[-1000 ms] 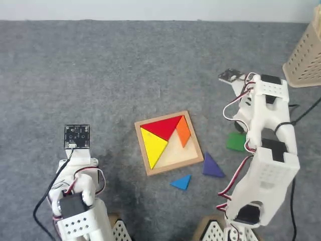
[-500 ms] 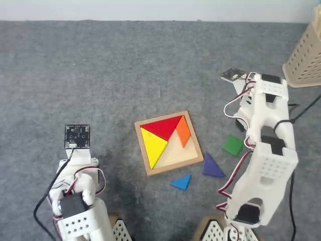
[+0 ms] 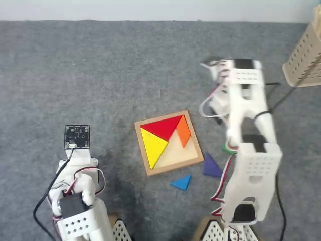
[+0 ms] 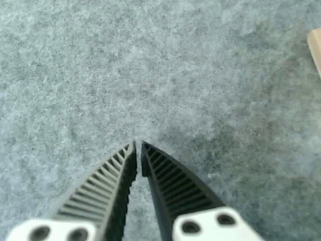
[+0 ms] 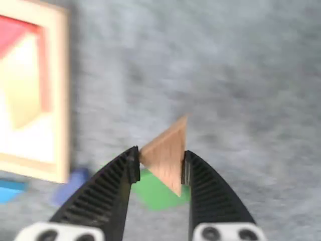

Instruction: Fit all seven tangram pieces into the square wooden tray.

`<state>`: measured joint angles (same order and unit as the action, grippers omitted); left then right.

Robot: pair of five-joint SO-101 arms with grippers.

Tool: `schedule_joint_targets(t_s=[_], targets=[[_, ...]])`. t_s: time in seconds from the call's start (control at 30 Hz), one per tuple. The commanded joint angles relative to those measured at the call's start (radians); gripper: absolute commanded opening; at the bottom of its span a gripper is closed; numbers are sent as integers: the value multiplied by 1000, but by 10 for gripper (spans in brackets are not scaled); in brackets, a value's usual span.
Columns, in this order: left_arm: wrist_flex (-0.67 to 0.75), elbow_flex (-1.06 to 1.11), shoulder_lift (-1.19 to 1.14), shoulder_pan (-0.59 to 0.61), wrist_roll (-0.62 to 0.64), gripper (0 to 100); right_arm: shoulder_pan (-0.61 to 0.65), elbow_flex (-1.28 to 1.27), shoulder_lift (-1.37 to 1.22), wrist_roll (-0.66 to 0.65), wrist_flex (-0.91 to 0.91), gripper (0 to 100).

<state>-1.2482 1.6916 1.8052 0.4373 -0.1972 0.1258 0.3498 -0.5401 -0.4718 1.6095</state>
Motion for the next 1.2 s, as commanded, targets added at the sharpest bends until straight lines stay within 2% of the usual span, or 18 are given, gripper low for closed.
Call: schedule_joint_targets(t_s=[0.0, 0.33, 0.47, 0.63, 0.8, 1.17], targets=[[-8, -7, 14, 5, -5, 13, 90, 32, 165, 137, 28, 54], [-8, -7, 14, 5, -5, 13, 387, -321, 351, 529, -214, 54], [-8, -7, 14, 5, -5, 13, 447, -410, 354, 635, -303, 54], [-8, -7, 14, 5, -5, 13, 455, -465, 354, 652, -360, 54], [-8, -7, 14, 5, -5, 13, 489, -534, 361, 649, -446, 7], [-8, -7, 14, 5, -5, 13, 504, -531, 363, 644, -415, 136]])
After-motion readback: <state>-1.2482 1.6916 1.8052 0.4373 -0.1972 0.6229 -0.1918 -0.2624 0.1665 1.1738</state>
